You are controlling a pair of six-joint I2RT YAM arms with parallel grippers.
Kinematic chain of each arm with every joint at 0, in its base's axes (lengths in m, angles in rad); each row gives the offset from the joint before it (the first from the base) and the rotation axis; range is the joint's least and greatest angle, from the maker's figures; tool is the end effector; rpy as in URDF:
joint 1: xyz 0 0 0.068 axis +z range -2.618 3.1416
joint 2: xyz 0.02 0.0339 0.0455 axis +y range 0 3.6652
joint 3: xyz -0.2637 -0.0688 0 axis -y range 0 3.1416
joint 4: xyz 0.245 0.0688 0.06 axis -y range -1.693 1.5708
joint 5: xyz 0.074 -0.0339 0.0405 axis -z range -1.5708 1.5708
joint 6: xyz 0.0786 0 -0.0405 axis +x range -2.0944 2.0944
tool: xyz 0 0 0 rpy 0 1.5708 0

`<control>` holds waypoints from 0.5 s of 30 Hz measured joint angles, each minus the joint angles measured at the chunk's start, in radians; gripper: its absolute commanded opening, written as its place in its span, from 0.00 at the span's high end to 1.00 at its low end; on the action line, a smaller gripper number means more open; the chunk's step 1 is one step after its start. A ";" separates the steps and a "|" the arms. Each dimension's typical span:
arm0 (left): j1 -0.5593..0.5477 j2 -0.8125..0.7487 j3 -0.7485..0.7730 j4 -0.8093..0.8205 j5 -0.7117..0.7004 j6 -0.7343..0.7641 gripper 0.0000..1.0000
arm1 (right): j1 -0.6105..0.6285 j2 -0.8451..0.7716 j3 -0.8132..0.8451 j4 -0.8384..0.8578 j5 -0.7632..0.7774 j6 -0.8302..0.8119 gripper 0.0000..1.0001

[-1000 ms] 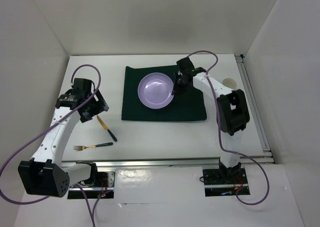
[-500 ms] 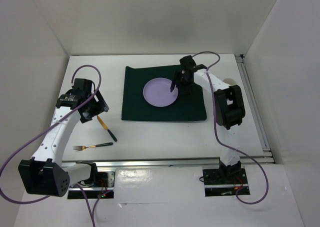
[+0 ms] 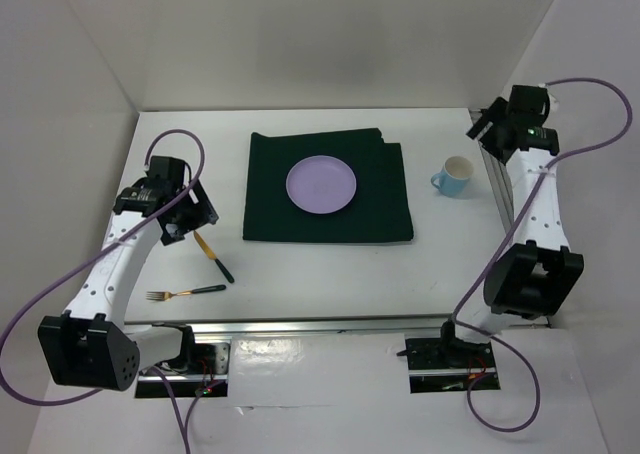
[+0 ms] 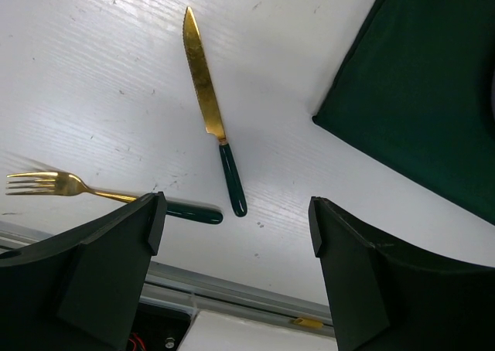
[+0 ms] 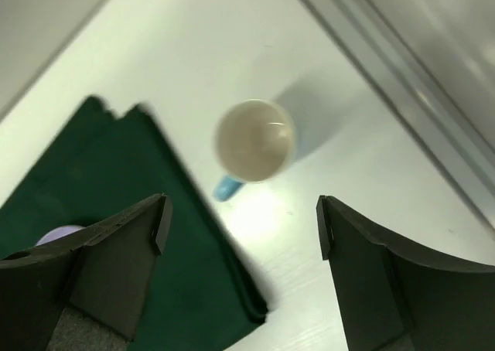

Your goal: Set the dinner table for one person

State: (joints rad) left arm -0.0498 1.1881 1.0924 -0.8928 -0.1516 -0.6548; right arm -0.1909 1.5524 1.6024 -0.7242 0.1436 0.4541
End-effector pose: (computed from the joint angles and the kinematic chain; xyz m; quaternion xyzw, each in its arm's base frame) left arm 0.2548 -0.0008 0.2677 -0.3053 0.9053 -0.0307 0.2937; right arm 0.3665 -0.0823 0.3546 0.3144 0.8427 -0.0074 0.4371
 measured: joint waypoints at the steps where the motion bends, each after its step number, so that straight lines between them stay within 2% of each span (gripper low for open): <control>1: 0.000 0.003 0.000 0.002 0.000 0.000 0.07 | -0.029 0.001 -0.013 -0.002 0.005 -0.003 0.12; 6: 0.000 0.019 0.000 0.005 0.000 0.002 0.07 | -0.109 0.115 -0.086 0.002 -0.055 -0.008 0.12; 11: 0.000 0.021 0.000 0.005 0.000 0.004 0.07 | -0.135 0.227 -0.119 0.005 -0.134 -0.011 0.13; 15: -0.001 0.022 0.000 0.007 0.000 0.004 0.07 | -0.135 0.273 -0.119 0.025 -0.168 -0.011 0.22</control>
State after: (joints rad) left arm -0.0509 1.2102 1.0924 -0.8860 -0.1520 -0.6506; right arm -0.3264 1.8256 1.4834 -0.6994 -0.0242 0.4435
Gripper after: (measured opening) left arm 0.926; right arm 0.825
